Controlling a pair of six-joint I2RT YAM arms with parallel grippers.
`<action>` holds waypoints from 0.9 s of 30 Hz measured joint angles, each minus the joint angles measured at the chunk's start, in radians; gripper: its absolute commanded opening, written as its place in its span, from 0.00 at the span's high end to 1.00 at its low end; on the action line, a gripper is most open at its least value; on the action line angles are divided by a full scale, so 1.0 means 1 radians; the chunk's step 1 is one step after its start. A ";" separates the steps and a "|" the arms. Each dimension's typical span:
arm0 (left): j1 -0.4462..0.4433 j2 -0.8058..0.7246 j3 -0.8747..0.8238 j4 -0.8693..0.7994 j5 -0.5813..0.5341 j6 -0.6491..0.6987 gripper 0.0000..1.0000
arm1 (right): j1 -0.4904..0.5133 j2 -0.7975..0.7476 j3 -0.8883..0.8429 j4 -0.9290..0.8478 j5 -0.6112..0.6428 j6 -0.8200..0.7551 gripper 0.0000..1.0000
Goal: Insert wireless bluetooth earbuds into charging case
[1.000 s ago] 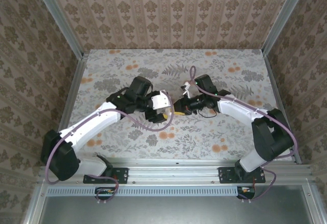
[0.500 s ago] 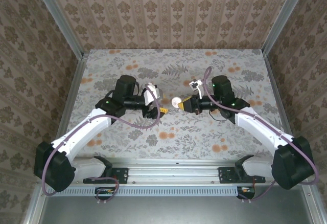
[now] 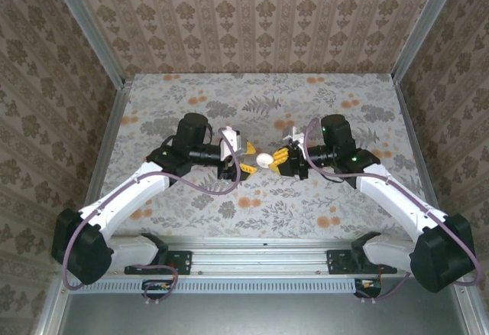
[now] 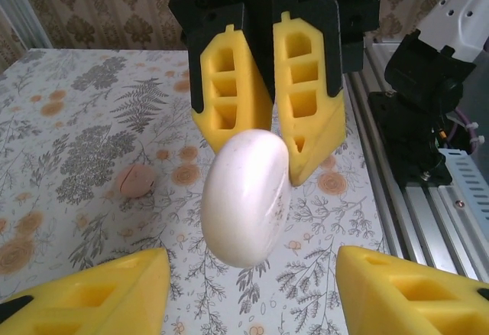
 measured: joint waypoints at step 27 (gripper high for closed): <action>-0.013 0.013 -0.004 0.039 0.124 0.018 0.60 | 0.000 0.056 0.001 0.119 -0.188 -0.080 0.82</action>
